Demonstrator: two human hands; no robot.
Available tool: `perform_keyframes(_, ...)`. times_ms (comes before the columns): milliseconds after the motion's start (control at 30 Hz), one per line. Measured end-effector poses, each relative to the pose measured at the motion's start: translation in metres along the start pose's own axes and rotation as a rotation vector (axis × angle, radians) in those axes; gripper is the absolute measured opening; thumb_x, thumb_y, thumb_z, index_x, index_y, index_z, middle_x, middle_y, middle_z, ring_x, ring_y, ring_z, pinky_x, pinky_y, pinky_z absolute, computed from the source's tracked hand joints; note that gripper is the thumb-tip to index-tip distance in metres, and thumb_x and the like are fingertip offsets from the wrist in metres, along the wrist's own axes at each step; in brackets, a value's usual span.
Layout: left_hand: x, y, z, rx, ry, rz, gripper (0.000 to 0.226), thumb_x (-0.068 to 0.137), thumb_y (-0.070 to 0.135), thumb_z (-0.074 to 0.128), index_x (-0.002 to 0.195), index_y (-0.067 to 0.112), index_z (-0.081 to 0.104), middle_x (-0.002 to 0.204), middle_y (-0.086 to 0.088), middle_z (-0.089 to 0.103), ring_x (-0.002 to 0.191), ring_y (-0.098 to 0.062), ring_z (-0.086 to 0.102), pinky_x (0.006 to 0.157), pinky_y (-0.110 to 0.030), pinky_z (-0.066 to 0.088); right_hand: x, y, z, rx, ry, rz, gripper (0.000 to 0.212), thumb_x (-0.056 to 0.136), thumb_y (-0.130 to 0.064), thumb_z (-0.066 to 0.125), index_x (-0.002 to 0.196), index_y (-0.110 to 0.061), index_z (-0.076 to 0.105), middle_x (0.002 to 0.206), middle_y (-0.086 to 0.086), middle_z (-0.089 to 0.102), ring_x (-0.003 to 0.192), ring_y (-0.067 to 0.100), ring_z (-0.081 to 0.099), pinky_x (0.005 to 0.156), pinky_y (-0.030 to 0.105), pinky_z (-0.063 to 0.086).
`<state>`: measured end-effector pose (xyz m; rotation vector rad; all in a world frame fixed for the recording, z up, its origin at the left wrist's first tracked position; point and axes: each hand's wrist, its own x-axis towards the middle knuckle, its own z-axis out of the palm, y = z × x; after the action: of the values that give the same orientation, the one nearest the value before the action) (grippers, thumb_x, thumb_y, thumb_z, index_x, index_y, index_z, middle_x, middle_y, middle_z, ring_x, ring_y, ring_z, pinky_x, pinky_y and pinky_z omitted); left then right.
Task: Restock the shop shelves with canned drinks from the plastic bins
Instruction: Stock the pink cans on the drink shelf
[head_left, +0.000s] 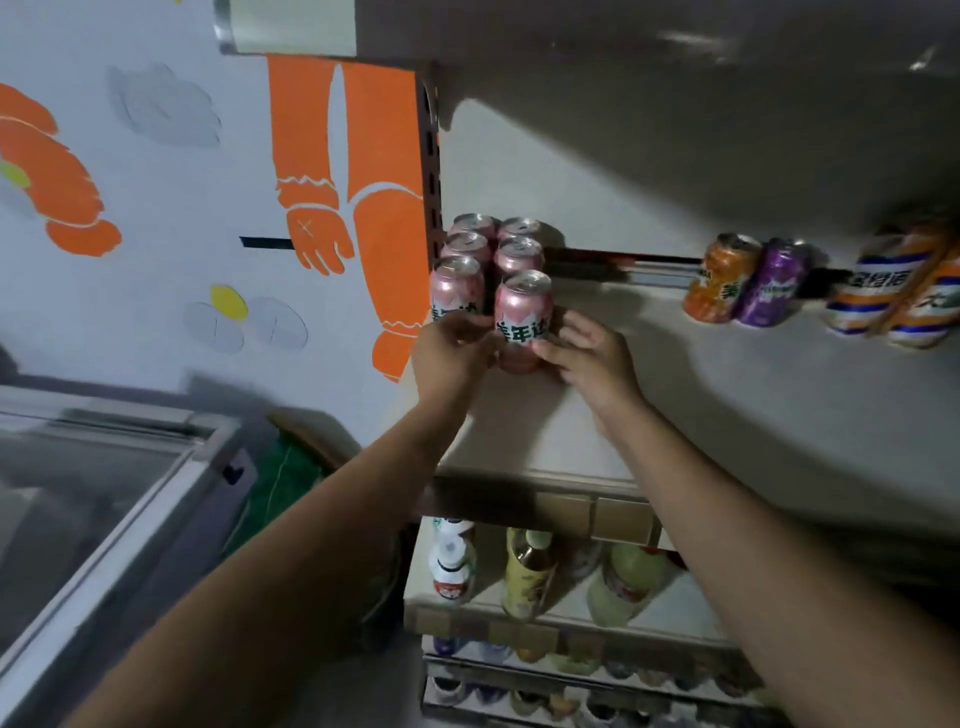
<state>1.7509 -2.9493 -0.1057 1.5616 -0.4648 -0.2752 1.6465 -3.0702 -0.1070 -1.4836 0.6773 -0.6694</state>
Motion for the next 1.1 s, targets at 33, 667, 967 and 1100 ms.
perform_keyframes(33,0.002,-0.002,0.002,0.018,0.021,0.005,0.011,0.074,0.012,0.081,0.076,0.021,0.075,0.068,0.004,0.073,0.074,-0.024,0.075,0.079,-0.050,0.063,0.005,0.002,0.000,-0.005,0.006,0.001,0.074,0.081,-0.004,0.081,0.147,-0.006,0.046,0.143,0.017,0.055,0.119,0.020,0.059,0.108,0.037,0.046)
perform_keyframes(667,-0.022,0.013,0.033,-0.027,0.104,0.113,0.006,0.081,0.024,0.077,0.080,0.019,0.077,0.073,0.000,0.076,0.071,-0.020,0.075,0.074,-0.047,0.062,0.000,-0.008,-0.029,-0.015,0.014,-0.122,0.054,0.085,-0.005,0.076,0.135,-0.018,0.061,0.126,0.009,0.067,0.113,0.016,0.066,0.099,0.026,0.051)
perform_keyframes(967,-0.141,0.110,0.211,-0.216,-0.704,0.070,0.020,0.094,0.003,0.066,0.104,0.020,0.070,0.093,-0.004,0.071,0.094,-0.023,0.067,0.089,-0.041,0.054,-0.126,-0.077,-0.245,0.034,0.396,-0.219,0.049,0.087,0.005,0.070,0.134,-0.002,0.059,0.126,0.017,0.067,0.111,0.018,0.065,0.103,0.036,0.051)
perform_keyframes(1100,-0.238,0.154,0.305,-0.256,-0.976,0.142,0.030,0.094,0.005,0.067,0.124,0.009,0.066,0.108,-0.010,0.071,0.100,-0.020,0.065,0.088,-0.030,0.053,-0.226,-0.104,-0.360,-0.061,0.641,-0.269,0.044,0.085,-0.004,0.077,0.127,-0.013,0.065,0.117,0.004,0.072,0.110,0.011,0.067,0.095,0.028,0.055)
